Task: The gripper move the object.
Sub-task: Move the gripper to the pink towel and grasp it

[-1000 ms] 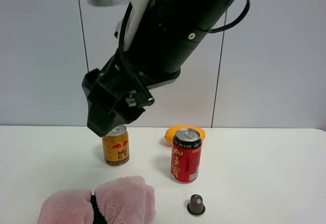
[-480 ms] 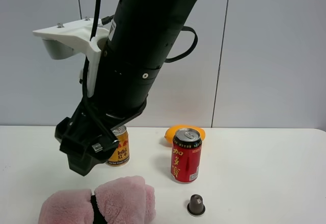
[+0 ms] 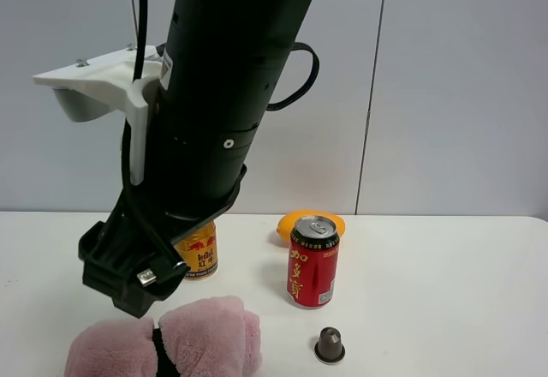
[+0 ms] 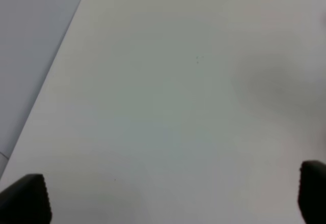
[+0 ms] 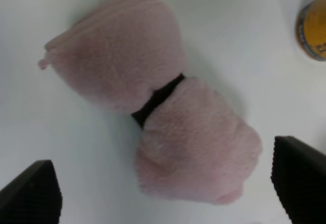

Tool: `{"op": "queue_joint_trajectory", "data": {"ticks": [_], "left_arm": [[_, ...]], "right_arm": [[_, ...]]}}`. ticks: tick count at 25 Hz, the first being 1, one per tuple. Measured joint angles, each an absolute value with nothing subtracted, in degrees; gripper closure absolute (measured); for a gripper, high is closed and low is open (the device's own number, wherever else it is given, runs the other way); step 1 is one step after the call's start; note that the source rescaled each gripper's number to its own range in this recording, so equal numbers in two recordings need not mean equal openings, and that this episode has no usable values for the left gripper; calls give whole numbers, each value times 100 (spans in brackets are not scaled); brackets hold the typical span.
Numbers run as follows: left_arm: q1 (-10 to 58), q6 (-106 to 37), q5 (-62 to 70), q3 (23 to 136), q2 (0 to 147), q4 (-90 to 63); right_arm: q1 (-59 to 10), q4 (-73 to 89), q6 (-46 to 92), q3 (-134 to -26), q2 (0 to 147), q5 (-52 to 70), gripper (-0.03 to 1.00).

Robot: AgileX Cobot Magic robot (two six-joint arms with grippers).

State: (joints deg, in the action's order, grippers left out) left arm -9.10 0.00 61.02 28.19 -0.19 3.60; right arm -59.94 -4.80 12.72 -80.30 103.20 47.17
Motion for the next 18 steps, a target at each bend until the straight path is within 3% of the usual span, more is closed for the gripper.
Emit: {"op": "queue_joint_trajectory", "data": {"ticks": [18], "left_arm": [[-910,0,6102,2819,-19,360]], "right_arm": [[-6074,-706,1421,-8030,10920,4707,16]]}}
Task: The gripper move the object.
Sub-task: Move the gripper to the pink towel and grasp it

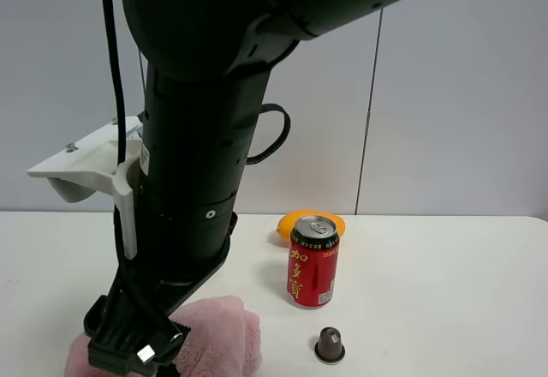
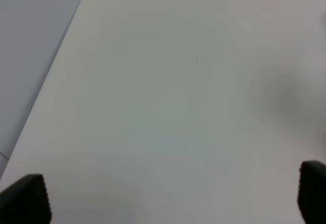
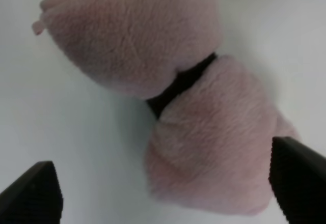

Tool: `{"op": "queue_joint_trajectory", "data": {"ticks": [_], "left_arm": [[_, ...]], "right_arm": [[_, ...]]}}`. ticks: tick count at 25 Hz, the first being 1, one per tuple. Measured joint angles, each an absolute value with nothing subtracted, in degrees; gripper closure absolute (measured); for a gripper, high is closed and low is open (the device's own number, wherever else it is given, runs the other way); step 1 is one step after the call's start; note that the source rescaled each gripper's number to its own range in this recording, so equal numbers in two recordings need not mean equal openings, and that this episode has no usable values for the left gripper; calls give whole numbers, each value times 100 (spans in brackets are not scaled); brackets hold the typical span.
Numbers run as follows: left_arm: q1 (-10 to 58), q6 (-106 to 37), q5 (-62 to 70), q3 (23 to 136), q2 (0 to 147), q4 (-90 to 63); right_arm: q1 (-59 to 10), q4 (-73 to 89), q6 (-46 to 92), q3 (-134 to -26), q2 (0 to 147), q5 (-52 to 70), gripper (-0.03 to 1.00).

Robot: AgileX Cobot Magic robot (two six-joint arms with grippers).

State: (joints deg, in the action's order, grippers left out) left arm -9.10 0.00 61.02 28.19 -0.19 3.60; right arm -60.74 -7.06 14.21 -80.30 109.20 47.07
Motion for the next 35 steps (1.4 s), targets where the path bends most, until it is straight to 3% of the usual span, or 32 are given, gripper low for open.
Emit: {"op": "queue_joint_trajectory", "data": {"ticks": [35], "left_arm": [[-910,0,6102,2819,-19,360]], "right_arm": [[-6038,-1130,1717,-8030,11813,3895,19]]}}
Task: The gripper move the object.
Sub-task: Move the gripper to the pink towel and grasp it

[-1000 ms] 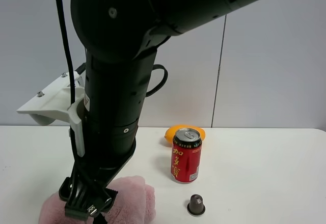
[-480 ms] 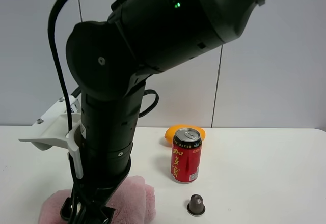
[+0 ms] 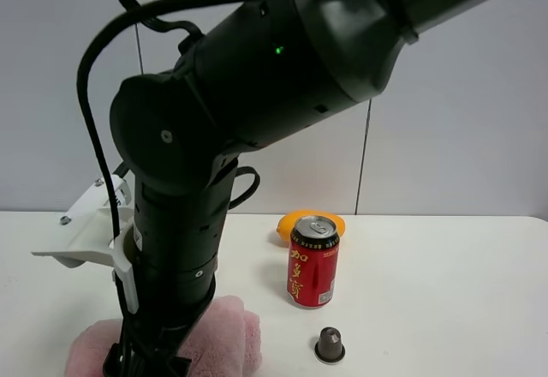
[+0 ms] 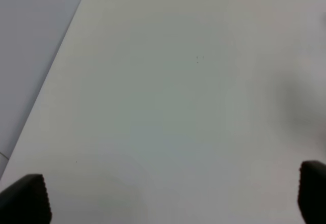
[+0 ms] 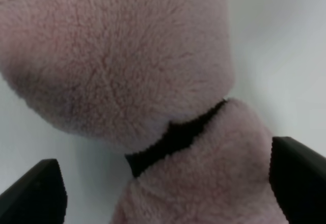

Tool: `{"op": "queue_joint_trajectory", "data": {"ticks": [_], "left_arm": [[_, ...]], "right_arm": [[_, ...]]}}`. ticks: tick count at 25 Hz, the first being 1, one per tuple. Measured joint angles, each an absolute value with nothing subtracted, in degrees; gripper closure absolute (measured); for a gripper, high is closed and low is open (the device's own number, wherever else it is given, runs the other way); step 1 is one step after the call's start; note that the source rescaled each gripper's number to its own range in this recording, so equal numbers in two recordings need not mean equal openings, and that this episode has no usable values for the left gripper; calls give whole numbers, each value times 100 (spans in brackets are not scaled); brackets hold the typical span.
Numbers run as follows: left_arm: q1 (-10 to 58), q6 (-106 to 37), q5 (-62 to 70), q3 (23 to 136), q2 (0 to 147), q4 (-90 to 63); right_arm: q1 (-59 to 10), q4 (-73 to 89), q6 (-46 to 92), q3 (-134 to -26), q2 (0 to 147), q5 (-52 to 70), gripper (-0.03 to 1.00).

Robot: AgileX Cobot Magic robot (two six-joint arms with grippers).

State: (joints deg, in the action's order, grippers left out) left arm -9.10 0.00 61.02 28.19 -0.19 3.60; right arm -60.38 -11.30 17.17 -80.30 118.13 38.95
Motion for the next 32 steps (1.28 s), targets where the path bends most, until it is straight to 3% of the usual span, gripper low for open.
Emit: {"op": "queue_joint_trajectory", "data": {"ticks": [16,28,32], "left_arm": [[-910,0,6102,2819,-19,360],[-910,0,6102,2819,-19,360],[-910,0,6102,2819,-19,360]], "right_arm": [[-5992,-1542,1736,-8037,12256,3507,19],[-5878,-1639,1736,-8037,12305,3486,36],[-5878,-1639,1736,-8037,12305,3486,53]]}}
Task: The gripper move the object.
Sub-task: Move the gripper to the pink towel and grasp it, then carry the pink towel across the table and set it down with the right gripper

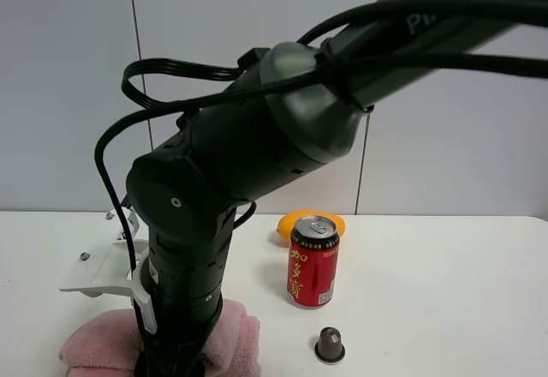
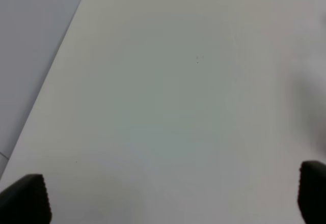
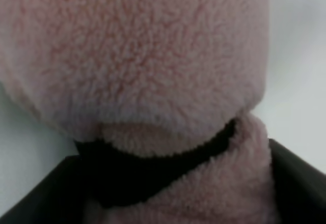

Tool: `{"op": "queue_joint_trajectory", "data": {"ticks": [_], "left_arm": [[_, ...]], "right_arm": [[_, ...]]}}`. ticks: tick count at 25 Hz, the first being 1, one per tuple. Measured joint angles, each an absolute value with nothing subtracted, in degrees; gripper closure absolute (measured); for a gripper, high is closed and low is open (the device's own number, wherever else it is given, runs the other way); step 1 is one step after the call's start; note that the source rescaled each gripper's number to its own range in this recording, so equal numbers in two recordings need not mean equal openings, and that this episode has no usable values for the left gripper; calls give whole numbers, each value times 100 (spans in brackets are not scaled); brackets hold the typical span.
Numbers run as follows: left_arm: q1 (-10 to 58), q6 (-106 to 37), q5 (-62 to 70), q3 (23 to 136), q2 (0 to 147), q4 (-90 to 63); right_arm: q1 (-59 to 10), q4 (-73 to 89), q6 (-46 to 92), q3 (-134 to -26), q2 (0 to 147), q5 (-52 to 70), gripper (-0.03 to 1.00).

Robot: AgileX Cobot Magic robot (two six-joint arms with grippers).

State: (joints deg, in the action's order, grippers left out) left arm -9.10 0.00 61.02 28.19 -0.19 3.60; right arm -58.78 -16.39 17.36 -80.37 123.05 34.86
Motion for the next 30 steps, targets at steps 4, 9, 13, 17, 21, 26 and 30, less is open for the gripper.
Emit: {"op": "queue_joint_trajectory", "data": {"ticks": [4,9,13,17,21,26,30], "left_arm": [[-910,0,6102,2819,-19,360],[-910,0,6102,2819,-19,360],[-910,0,6102,2819,-19,360],[-910,0,6102,2819,-19,360],[-910,0,6102,2819,-19,360],[-910,0,6102,2819,-19,360],[-910,0,6102,2819,-19,360]], "right_arm": [[-5878,-1639,1736,-8037,12305,3486,79],[-5878,-1639,1719,-8037,12305,3486,96],[-5878,-1639,1719,-8037,12305,3486,96],[-5878,-1639,1719,-8037,12290,3498,96],[-5878,-1621,1668,-8037,12086,3544,96],[-5878,-1493,1429,-8037,11528,3578,96],[-5878,-1158,1415,-8037,11101,3863,96]]}}
